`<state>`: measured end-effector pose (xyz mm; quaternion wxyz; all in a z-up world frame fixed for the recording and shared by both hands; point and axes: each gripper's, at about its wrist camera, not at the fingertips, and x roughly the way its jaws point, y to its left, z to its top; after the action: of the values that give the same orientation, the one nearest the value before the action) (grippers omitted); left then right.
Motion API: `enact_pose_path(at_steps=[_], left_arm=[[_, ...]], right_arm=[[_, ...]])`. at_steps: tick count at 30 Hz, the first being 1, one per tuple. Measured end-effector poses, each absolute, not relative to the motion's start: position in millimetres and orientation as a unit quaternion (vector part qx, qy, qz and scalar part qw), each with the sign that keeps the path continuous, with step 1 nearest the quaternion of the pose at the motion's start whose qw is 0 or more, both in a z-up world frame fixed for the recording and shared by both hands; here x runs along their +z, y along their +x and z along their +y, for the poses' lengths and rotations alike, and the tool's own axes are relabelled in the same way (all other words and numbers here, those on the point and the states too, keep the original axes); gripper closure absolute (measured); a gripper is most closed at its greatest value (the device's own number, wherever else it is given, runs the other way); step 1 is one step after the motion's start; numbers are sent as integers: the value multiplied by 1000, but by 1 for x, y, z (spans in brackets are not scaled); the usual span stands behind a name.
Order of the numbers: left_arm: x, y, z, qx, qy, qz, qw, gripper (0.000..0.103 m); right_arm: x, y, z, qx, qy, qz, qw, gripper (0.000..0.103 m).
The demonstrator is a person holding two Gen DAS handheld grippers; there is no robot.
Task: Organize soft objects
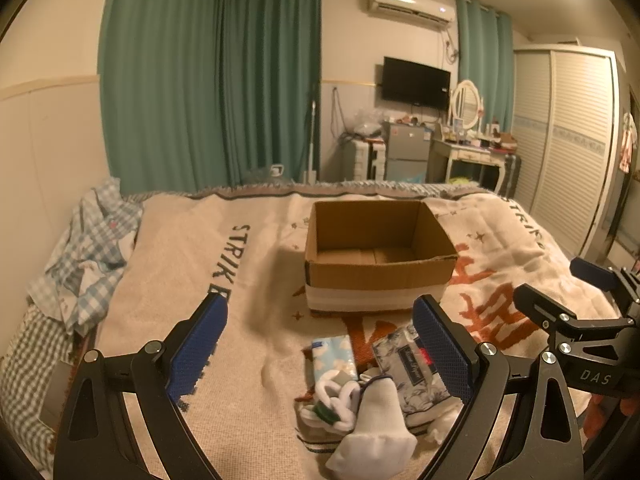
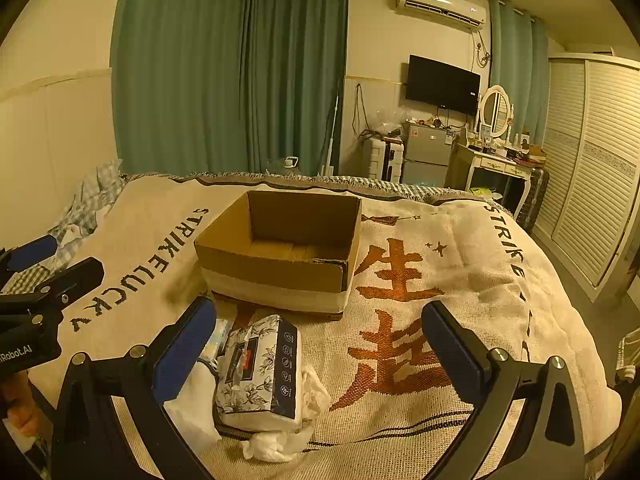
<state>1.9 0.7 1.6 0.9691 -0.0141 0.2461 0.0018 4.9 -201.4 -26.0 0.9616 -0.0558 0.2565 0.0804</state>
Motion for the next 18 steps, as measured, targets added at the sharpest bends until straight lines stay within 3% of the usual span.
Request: enact_pose_path(at_steps=[18], left_arm=[[-1,1,1,2,-14,247,969,8]], right_arm=[[-22,6,-200,77,-59,260,961,0]])
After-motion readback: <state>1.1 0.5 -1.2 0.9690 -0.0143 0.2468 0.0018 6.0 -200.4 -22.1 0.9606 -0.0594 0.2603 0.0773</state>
